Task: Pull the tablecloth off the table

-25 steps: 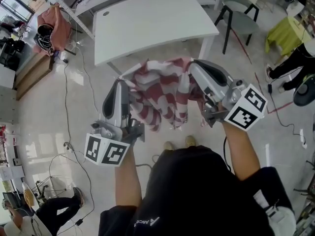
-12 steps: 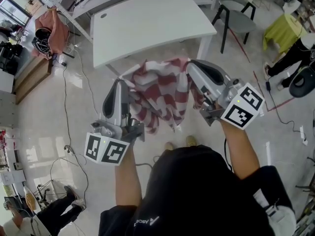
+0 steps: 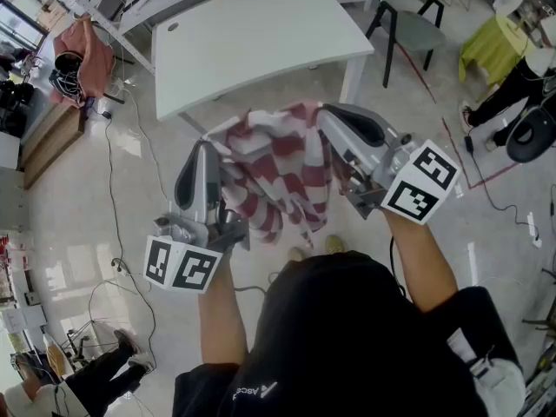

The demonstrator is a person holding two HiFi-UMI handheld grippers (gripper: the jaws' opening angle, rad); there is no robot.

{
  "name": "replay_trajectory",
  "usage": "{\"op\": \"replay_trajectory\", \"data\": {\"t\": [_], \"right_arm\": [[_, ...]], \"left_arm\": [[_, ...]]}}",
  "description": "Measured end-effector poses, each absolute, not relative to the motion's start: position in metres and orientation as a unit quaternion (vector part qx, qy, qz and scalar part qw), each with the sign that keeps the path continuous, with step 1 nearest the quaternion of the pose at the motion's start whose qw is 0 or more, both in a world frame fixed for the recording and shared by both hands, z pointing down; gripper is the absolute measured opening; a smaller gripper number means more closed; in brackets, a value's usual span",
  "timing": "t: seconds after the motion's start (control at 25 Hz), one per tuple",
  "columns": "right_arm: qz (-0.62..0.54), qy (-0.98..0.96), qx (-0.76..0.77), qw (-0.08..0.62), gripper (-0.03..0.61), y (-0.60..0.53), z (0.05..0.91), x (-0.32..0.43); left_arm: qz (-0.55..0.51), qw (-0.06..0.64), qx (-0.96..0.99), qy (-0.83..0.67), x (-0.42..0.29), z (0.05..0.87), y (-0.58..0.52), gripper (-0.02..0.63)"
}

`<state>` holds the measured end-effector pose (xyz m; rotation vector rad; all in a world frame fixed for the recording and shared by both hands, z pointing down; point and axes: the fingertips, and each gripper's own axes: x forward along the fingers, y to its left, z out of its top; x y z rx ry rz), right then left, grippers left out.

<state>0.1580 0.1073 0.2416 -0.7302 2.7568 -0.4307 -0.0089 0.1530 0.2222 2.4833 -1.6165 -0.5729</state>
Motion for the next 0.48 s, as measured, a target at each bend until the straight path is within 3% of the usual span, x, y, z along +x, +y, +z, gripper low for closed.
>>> {"op": "replay_trajectory", "data": {"t": [0.48], "right_arm": [[-0.149, 0.949, -0.246, 0.127, 0.005, 0.1142, 0.2389, 0.1613]], "left_arm": [[-0.187, 0.059, 0.821, -0.537, -0.0028, 0.2174, 0.1619, 0.011]]}}
